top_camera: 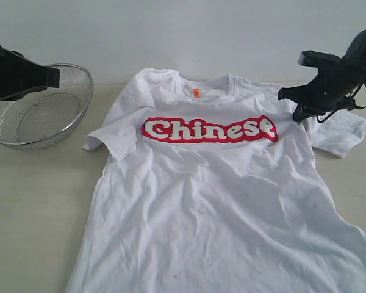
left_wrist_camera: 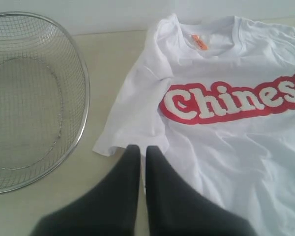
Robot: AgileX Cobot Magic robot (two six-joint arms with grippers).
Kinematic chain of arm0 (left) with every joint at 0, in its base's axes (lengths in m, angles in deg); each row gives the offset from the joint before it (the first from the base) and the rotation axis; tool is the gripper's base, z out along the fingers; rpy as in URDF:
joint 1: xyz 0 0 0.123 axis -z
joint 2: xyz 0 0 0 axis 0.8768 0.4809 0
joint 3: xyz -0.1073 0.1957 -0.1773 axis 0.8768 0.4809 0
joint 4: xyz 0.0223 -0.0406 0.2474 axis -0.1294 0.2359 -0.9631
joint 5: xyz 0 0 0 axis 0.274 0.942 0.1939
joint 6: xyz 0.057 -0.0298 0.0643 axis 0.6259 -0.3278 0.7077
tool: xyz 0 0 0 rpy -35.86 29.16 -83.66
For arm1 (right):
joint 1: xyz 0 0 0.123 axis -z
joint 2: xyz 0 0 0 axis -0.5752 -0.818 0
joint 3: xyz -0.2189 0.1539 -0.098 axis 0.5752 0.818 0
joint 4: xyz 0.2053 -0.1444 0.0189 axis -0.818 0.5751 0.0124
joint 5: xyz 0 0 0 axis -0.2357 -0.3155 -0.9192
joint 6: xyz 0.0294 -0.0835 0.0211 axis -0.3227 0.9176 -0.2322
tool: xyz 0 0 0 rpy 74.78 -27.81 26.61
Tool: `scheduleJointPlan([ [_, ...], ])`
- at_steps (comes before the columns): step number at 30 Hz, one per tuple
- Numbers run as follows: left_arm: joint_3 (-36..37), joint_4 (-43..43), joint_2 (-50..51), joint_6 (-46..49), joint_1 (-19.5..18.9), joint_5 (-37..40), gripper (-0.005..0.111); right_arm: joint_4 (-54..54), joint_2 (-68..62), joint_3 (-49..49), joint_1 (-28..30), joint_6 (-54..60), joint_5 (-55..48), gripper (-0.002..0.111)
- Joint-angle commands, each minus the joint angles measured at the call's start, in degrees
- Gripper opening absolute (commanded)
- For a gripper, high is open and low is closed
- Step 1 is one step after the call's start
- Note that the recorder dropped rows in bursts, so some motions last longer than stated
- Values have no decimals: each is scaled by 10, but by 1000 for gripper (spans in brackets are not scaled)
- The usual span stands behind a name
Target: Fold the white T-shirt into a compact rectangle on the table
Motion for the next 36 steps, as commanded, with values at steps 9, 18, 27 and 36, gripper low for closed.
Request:
scheduleJointPlan([
  [9, 3, 7, -3, 2, -1, -6, 4, 80, -64, -96, 2, -32, -4, 0],
  [18, 3, 7, -3, 2, -1, -9, 4, 104, -87, -149, 53, -58, -52, 0],
  [27, 3, 7, -3, 2, -1, -10, 4, 71, -87, -150, 88, -41, -64, 0],
  [36, 3, 7, -3, 2, -1, -9, 4, 90, -87, -244, 88, -23, -106, 0],
])
